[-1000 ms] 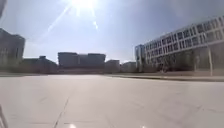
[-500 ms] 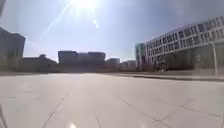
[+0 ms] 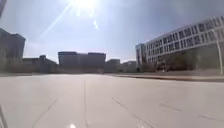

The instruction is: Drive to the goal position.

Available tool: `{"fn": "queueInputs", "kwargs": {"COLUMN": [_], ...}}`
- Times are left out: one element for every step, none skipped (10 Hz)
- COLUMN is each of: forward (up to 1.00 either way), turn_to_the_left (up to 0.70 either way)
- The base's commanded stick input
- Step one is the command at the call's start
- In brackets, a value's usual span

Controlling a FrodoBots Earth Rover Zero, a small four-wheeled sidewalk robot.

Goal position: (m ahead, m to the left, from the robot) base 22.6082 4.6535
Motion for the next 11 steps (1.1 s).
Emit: {"fn": "queueInputs", "kwargs": {"forward": [1.00,1.00,1.00,1.00,1.00,1.00,1.00,1.00,1.00,1.00,1.00], "turn_to_the_left": [0.04,0.04,0.04,0.04,0.04,0.04,0.04,0.04,0.04,0.04,0.04]}}
